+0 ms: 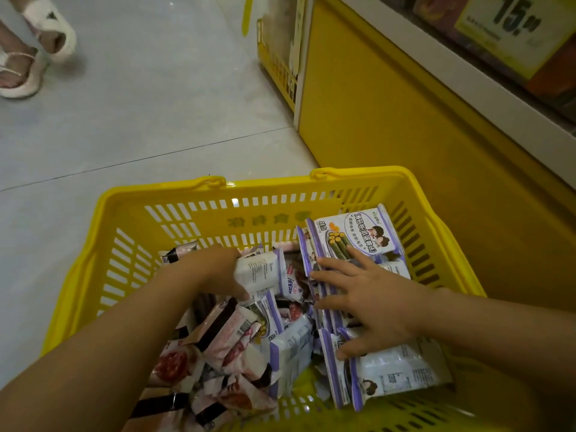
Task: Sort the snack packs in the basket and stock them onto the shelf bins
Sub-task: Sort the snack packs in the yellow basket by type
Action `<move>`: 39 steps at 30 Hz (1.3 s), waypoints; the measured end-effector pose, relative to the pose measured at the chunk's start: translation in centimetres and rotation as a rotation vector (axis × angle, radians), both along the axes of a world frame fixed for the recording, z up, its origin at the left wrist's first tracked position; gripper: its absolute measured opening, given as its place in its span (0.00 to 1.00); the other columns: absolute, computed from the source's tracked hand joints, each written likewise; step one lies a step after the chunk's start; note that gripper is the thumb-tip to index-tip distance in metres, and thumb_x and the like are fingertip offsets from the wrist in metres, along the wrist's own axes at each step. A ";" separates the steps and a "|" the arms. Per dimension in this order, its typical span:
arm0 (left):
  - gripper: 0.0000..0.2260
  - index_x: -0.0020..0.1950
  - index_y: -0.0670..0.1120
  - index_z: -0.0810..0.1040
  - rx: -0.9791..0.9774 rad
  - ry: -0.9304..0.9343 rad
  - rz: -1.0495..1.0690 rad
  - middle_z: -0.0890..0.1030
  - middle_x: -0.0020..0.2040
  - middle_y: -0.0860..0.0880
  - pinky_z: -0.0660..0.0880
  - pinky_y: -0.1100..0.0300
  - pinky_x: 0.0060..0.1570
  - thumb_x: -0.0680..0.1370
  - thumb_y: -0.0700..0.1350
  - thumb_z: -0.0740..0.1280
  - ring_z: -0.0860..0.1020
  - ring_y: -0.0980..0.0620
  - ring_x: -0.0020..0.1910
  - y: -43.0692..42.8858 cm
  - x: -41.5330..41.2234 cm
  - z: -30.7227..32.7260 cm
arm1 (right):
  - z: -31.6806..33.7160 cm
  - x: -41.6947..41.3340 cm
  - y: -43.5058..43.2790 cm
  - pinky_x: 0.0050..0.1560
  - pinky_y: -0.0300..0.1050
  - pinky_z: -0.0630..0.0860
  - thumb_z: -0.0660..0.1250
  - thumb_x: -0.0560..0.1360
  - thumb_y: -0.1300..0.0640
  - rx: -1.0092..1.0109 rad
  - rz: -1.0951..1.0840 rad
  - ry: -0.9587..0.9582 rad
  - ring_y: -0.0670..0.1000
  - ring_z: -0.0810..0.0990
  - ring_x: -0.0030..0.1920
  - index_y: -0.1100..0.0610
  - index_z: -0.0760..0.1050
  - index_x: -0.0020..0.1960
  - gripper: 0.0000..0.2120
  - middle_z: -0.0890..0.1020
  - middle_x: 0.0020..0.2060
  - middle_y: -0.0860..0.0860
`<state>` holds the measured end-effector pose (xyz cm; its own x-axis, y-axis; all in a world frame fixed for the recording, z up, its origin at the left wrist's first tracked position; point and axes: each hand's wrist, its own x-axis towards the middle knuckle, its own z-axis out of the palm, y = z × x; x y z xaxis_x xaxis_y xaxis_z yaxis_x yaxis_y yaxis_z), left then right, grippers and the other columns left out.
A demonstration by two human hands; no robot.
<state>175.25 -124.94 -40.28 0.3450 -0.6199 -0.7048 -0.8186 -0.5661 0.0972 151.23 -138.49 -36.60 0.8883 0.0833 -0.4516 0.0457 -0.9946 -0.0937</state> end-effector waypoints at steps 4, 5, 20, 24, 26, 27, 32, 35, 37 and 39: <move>0.28 0.66 0.54 0.69 -0.101 -0.083 -0.004 0.78 0.52 0.54 0.69 0.61 0.38 0.70 0.57 0.73 0.73 0.55 0.44 0.5 -0.1 2.6 | 0.2 -0.1 -0.1 0.69 0.60 0.26 0.49 0.69 0.24 0.000 0.020 -0.019 0.50 0.36 0.76 0.46 0.63 0.73 0.40 0.48 0.78 0.50; 0.28 0.67 0.55 0.68 -0.132 -0.106 -0.009 0.78 0.52 0.54 0.68 0.62 0.36 0.70 0.57 0.73 0.73 0.55 0.44 0.5 0.0 3.6 | 0.5 -0.1 -0.2 0.69 0.59 0.27 0.49 0.70 0.24 0.008 0.019 -0.033 0.50 0.36 0.76 0.46 0.65 0.72 0.39 0.50 0.78 0.50; 0.11 0.50 0.56 0.79 -0.599 0.424 -0.139 0.82 0.47 0.56 0.75 0.61 0.43 0.71 0.56 0.74 0.80 0.57 0.46 -9.9 -5.8 10.5 | 7.7 -1.5 -4.6 0.51 0.48 0.65 0.58 0.75 0.54 0.021 -0.504 -0.840 0.54 0.73 0.51 0.58 0.76 0.52 0.12 0.77 0.49 0.53; 0.22 0.68 0.49 0.74 -0.827 0.217 -0.063 0.77 0.64 0.50 0.71 0.59 0.57 0.74 0.50 0.72 0.75 0.52 0.61 -11.3 -6.7 7.3 | 6.1 -2.1 -4.8 0.65 0.47 0.59 0.64 0.74 0.50 -0.066 -0.470 -0.582 0.52 0.67 0.65 0.52 0.73 0.63 0.18 0.72 0.65 0.52; 0.18 0.64 0.48 0.76 -0.991 0.183 -0.043 0.77 0.61 0.50 0.70 0.60 0.57 0.75 0.48 0.71 0.75 0.52 0.60 -10.5 -6.7 6.1 | 5.0 -2.2 -5.0 0.72 0.53 0.54 0.65 0.73 0.43 -0.129 -0.398 -0.437 0.54 0.60 0.72 0.48 0.67 0.69 0.27 0.64 0.73 0.52; 0.16 0.62 0.48 0.77 -1.052 0.176 -0.033 0.77 0.58 0.50 0.70 0.61 0.57 0.75 0.46 0.71 0.75 0.52 0.58 -10.0 -6.7 5.5 | 4.5 -2.0 -5.0 0.74 0.55 0.50 0.64 0.72 0.39 -0.160 -0.358 -0.370 0.55 0.57 0.74 0.46 0.62 0.71 0.31 0.59 0.75 0.52; 0.02 0.46 0.51 0.77 -1.124 0.066 0.347 0.77 0.40 0.57 0.71 0.62 0.37 0.78 0.47 0.67 0.77 0.56 0.41 -7.0 -5.5 3.2 | 2.8 -0.6 -5.1 0.75 0.55 0.48 0.63 0.72 0.35 -0.264 -0.318 -0.282 0.54 0.53 0.75 0.46 0.53 0.75 0.37 0.56 0.76 0.51; 0.14 0.46 0.44 0.79 -0.779 0.189 0.375 0.82 0.42 0.49 0.76 0.53 0.40 0.81 0.51 0.59 0.80 0.49 0.43 -6.4 -5.3 2.3 | 2.9 0.5 -5.0 0.72 0.55 0.54 0.68 0.71 0.41 -0.284 -0.344 -0.335 0.56 0.59 0.73 0.48 0.60 0.72 0.33 0.62 0.74 0.53; 0.15 0.45 0.44 0.80 -0.770 0.313 0.342 0.82 0.42 0.45 0.77 0.48 0.46 0.82 0.50 0.58 0.80 0.46 0.44 -6.5 -5.9 2.3 | 2.8 1.1 -4.6 0.72 0.56 0.53 0.69 0.70 0.43 -0.248 -0.321 -0.361 0.57 0.59 0.73 0.47 0.58 0.74 0.37 0.61 0.75 0.55; 0.14 0.45 0.45 0.80 -0.817 0.375 0.297 0.82 0.42 0.44 0.75 0.48 0.45 0.82 0.50 0.59 0.79 0.45 0.44 -6.5 -6.4 2.5 | 2.4 1.4 -4.0 0.74 0.56 0.50 0.67 0.72 0.41 -0.199 -0.219 -0.348 0.57 0.56 0.74 0.45 0.51 0.76 0.39 0.56 0.76 0.54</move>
<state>168.88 -131.44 -37.82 0.4067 -0.8940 -0.1881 -0.4868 -0.3863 0.7835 152.60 -142.52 -34.23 0.9772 -0.1811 -0.1110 -0.1724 -0.9815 0.0835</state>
